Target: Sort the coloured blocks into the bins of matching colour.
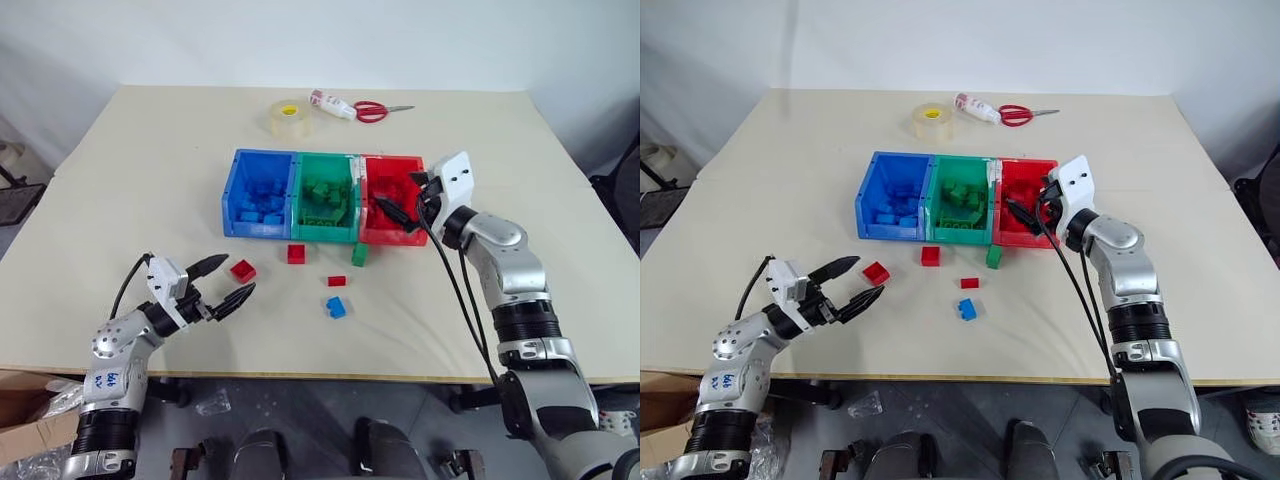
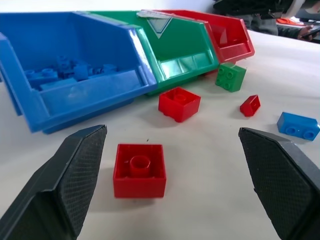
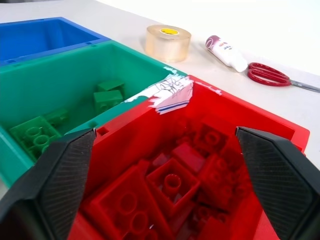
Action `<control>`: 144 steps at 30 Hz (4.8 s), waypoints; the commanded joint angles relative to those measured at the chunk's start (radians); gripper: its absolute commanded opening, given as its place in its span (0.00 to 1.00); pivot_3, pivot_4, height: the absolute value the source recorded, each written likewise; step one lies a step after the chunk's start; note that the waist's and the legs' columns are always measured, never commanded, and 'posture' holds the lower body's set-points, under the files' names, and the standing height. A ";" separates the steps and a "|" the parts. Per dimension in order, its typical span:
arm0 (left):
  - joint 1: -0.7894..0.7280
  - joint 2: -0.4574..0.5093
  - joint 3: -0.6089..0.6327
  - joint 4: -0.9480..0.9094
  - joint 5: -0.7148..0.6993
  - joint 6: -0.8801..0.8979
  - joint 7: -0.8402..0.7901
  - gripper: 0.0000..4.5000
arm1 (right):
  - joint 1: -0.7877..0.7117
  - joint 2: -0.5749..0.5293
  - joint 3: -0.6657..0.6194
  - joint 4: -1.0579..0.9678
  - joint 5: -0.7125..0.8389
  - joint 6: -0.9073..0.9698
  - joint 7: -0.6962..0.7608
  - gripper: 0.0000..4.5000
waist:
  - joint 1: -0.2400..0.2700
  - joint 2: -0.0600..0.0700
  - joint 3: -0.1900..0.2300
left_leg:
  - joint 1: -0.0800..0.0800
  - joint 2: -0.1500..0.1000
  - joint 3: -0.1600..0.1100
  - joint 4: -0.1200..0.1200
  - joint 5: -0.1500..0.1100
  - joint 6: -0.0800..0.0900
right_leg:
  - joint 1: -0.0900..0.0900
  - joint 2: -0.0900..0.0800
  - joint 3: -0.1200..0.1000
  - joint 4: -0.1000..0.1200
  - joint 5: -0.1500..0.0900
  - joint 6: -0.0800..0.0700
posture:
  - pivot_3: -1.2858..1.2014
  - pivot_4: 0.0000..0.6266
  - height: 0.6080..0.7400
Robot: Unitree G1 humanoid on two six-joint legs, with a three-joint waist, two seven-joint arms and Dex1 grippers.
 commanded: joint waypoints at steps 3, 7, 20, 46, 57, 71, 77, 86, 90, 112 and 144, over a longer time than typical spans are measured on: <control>-0.014 0.007 0.000 0.013 -0.001 -0.020 -0.017 1.00 | 0.181 -0.080 0.010 -0.300 0.084 0.076 0.142 0.99 | 0.005 0.000 0.000 | 0.000 0.000 0.000 0.000 0.000 0.000 | 0.000 0.000 0.000 0.000 0.000 0.000 | 0.52 0.24 1.00; -0.032 0.014 0.001 0.052 0.001 -0.031 -0.034 1.00 | 0.388 -0.169 -0.010 -0.520 0.176 0.142 0.246 0.99 | 0.006 0.000 0.000 | 0.000 0.000 0.000 0.000 -0.001 0.000 | 0.000 0.000 0.000 0.000 0.000 0.000 | 0.52 0.24 1.00; -0.060 0.027 0.004 0.112 0.006 -0.055 -0.059 1.00 | 0.584 -0.305 0.028 -0.666 0.195 0.216 0.308 0.99 | 0.005 -0.002 0.001 | 0.001 0.000 0.001 0.001 -0.002 0.001 | 0.000 0.000 0.000 0.000 -0.001 -0.001 | 0.52 0.24 1.00; 0.082 0.016 0.030 -0.110 -0.019 -0.002 0.046 1.00 | 0.160 0.072 0.163 -0.117 0.022 0.157 0.091 0.91 | 0.000 -0.002 0.001 | 0.001 0.001 0.003 0.002 -0.002 0.000 | -0.002 0.000 0.000 0.004 -0.001 -0.002 | 0.52 0.24 1.00; 0.070 0.006 0.018 -0.088 -0.013 -0.017 0.038 1.00 | 0.209 0.099 0.138 -0.191 0.041 0.151 0.085 0.12 | -0.005 -0.002 0.001 | 0.000 0.002 0.003 0.001 -0.002 0.000 | -0.003 0.000 0.000 0.004 -0.001 -0.002 | 0.52 0.24 1.00; 0.039 -0.001 0.010 -0.033 -0.006 -0.031 0.017 1.00 | 0.312 -0.008 0.154 -0.437 0.088 0.231 0.181 0.04 | -0.005 -0.002 0.001 | 0.001 0.002 0.004 0.001 -0.002 0.000 | -0.004 0.000 0.000 0.004 -0.002 -0.003 | 0.52 0.24 1.00; 0.020 -0.003 0.009 -0.006 -0.004 -0.044 0.008 1.00 | 0.247 0.015 0.186 -0.388 0.071 0.215 0.200 0.43 | -0.010 -0.002 0.001 | 0.001 0.002 0.004 0.001 -0.002 0.000 | -0.004 0.000 0.000 0.005 -0.002 -0.003 | 0.52 0.24 1.00; 0.042 -0.006 0.020 -0.004 -0.008 -0.068 0.003 1.00 | 0.161 0.032 0.261 -0.207 0.002 0.145 0.243 0.99 | -0.020 -0.002 0.001 | 0.001 0.002 0.004 0.001 -0.002 0.000 | -0.004 0.000 0.000 0.005 -0.002 -0.003 | 0.52 0.24 1.00; 0.064 -0.006 0.028 -0.017 -0.013 -0.074 0.010 1.00 | 0.117 0.069 0.270 -0.119 -0.025 0.112 0.228 0.99 | -0.021 -0.002 0.001 | 0.001 0.002 0.004 0.001 -0.002 0.000 | -0.004 0.000 0.000 0.006 -0.002 -0.003 | 0.52 0.24 1.00; 0.057 -0.015 0.018 -0.003 -0.008 -0.082 0.017 1.00 | 0.145 0.064 0.227 -0.282 0.003 0.191 0.235 0.10 | -0.020 -0.002 0.001 | 0.001 0.002 0.005 0.001 -0.002 -0.001 | -0.005 0.000 0.000 0.006 -0.002 -0.003 | 0.52 0.24 1.00; 0.007 -0.025 0.002 0.041 0.000 -0.091 -0.002 1.00 | -0.048 -0.088 0.033 -0.086 0.006 0.086 0.181 1.00 | -0.020 -0.001 0.001 | 0.001 0.003 0.007 0.000 -0.002 -0.001 | -0.006 0.000 0.000 0.005 -0.002 -0.003 | 0.52 0.24 1.00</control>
